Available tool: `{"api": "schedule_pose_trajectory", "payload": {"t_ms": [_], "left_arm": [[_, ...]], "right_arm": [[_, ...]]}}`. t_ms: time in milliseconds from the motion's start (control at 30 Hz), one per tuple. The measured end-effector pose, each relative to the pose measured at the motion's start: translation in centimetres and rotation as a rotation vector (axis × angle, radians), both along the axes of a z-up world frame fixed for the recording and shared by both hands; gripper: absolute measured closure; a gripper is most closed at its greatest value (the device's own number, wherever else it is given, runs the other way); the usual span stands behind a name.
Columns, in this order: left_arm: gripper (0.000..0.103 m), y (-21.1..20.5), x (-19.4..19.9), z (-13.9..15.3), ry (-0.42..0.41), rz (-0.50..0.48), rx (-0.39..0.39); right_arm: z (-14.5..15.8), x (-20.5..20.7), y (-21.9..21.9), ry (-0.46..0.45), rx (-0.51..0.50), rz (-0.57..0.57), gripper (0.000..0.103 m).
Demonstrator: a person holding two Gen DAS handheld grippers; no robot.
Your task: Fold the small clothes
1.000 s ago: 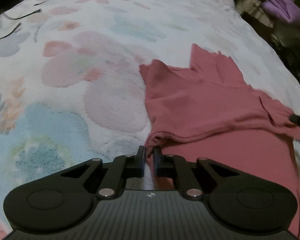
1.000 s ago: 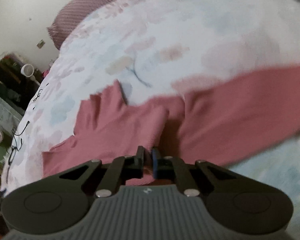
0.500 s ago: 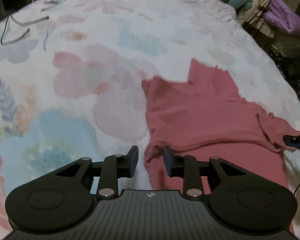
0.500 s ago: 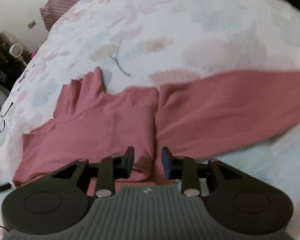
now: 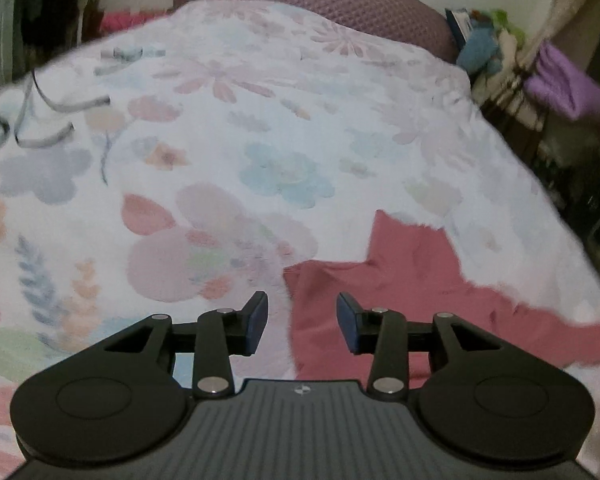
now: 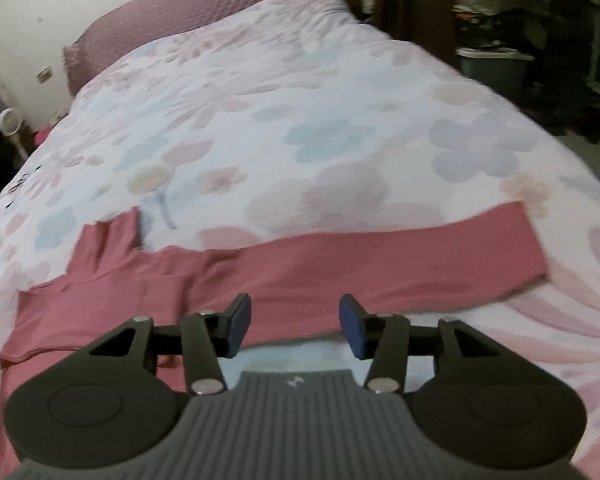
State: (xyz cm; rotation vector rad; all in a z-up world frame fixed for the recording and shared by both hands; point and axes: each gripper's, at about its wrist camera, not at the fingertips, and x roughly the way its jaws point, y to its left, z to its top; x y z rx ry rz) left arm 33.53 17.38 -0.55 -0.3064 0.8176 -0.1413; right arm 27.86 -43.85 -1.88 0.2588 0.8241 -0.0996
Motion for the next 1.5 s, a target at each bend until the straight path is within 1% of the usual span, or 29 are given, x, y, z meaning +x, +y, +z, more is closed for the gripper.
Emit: {"api": "schedule_pose_trajectory", "payload": {"t_ms": [67,133,167,267,400,500,567,667,733,833,900,967,1100,1167,1233,1300,1333,1400,1500], "left_arm": [[0.056,0.6,1.5,-1.0,0.031,0.020,-0.073],[0.056,0.9,2.9,-2.0,0.057,0.042,-0.111],[0.059,1.0,3.7,-2.7,0.074,0.052,-0.124],[0.061,0.6,5.8,-4.2,0.109,0.061,-0.130],[0.061,-0.4,8.3,-6.6,0.158,0.057,-0.131],[0.061,-1.1,9.6,-8.2,0.191,0.053,-0.120],[0.061,-1.7,10.2,-9.2,0.211,0.049,-0.090],[0.061,-2.5,10.4,-10.0,0.218,0.043,-0.043],[0.061,-2.7,10.3,-9.9,0.212,0.040,-0.038],[0.056,-2.8,9.9,-9.4,0.199,0.033,-0.025],[0.056,-3.0,9.6,-9.0,0.190,0.026,0.002],[0.055,-3.3,9.4,-8.6,0.181,0.028,0.033],[0.055,-3.5,9.2,-8.1,0.176,0.068,0.032],[0.055,-3.7,8.7,-7.9,0.179,0.074,0.037],[0.055,-3.9,8.4,-7.5,0.179,0.066,0.056],[0.055,-3.9,8.0,-7.0,0.171,0.059,0.073],[0.055,-3.8,7.8,-6.7,0.166,0.059,0.076],[0.055,-3.4,7.3,-6.2,0.155,0.064,0.068],[0.055,-2.9,6.5,-5.6,0.145,0.073,0.051]], "right_arm": [[-0.5,-0.8,-1.4,0.007,-0.005,-0.023,0.057],[-1.3,-1.4,-2.3,0.014,-0.003,-0.038,0.058],[-1.8,-1.7,-2.7,0.021,0.002,-0.046,0.058],[-3.5,-1.3,-2.1,0.038,0.009,-0.035,0.058],[-5.3,0.2,-0.7,0.056,-0.041,0.007,0.058],[-6.1,1.5,-1.3,0.046,-0.054,-0.028,0.058],[-6.4,2.2,-3.2,0.033,-0.038,-0.081,0.058],[-6.7,2.8,-7.6,0.019,-0.024,-0.192,0.057],[-6.7,2.8,-10.8,0.008,-0.041,-0.257,0.055],[-6.6,2.7,-15.3,-0.009,-0.084,-0.327,0.055],[-6.8,2.9,-17.8,-0.010,-0.082,-0.360,0.055],[-7.2,3.2,-19.8,-0.010,-0.046,-0.367,0.056],[-8.8,4.6,-21.8,-0.019,0.006,-0.352,0.057],[-9.8,5.1,-22.2,-0.011,0.022,-0.352,0.067],[-10.7,5.6,-22.4,-0.006,0.066,-0.352,0.096],[-10.6,5.5,-22.3,-0.031,0.084,-0.334,0.103],[-10.1,5.4,-21.9,-0.058,0.067,-0.320,0.103],[-8.3,5.1,-21.1,-0.115,0.052,-0.280,0.103],[-4.5,5.0,-19.6,-0.169,0.078,-0.225,0.103]]}}
